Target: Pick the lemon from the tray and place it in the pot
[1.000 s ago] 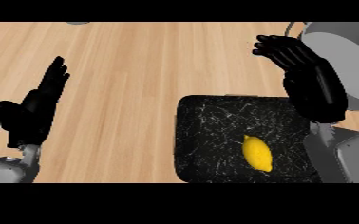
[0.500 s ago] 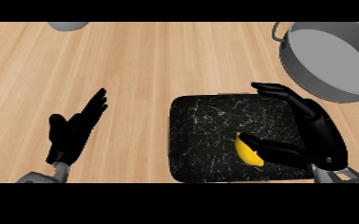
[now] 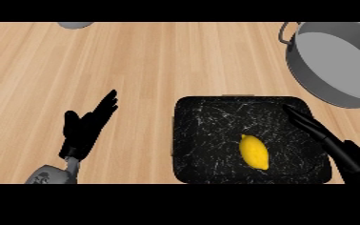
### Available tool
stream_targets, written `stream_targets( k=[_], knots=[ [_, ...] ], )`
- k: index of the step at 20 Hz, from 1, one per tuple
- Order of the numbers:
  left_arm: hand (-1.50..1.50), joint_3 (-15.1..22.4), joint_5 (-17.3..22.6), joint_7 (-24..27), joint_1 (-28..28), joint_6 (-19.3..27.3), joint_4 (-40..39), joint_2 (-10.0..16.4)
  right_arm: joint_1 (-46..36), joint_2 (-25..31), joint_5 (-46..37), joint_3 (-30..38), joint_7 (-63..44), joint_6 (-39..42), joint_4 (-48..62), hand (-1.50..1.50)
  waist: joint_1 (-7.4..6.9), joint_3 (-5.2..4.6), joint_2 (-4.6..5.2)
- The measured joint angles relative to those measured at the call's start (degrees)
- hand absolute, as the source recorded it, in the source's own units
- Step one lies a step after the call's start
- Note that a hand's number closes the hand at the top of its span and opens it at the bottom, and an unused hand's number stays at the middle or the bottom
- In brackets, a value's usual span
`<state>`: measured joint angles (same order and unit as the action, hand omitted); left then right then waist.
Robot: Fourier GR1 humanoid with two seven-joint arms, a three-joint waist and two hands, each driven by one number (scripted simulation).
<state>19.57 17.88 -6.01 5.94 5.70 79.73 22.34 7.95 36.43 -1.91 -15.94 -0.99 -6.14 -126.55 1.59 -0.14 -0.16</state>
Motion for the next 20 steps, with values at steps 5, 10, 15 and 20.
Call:
stream_targets(
  k=[5, 10, 15, 20],
  knots=[
    [0.0, -0.2, -1.0, 1.3, 0.7, -1.6, -1.9, -0.8, -2.4, 1.4, 1.5, -1.1, -16.3, 2.4, -4.8, -1.5, -1.12, 0.1, 0.05],
    [0.0, -0.4, -1.7, 0.8, 1.6, -2.0, -2.5, -2.1, -8.7, 0.1, 3.7, -3.5, -27.8, 5.2, -0.8, -1.5, -1.99, 0.1, 0.21],
    [0.0, -0.8, -2.2, 1.0, 1.8, -2.6, -2.9, -2.7, -11.0, 1.1, 3.5, -8.0, -29.9, 12.1, 6.4, -1.5, -2.26, 0.18, 0.26],
    [0.0, -2.6, -2.9, 0.9, 1.5, -4.0, -2.8, -3.2, -10.4, 0.6, 0.7, -7.5, -25.6, 17.0, 12.9, -1.5, -1.85, 0.22, 0.14]
  ],
)
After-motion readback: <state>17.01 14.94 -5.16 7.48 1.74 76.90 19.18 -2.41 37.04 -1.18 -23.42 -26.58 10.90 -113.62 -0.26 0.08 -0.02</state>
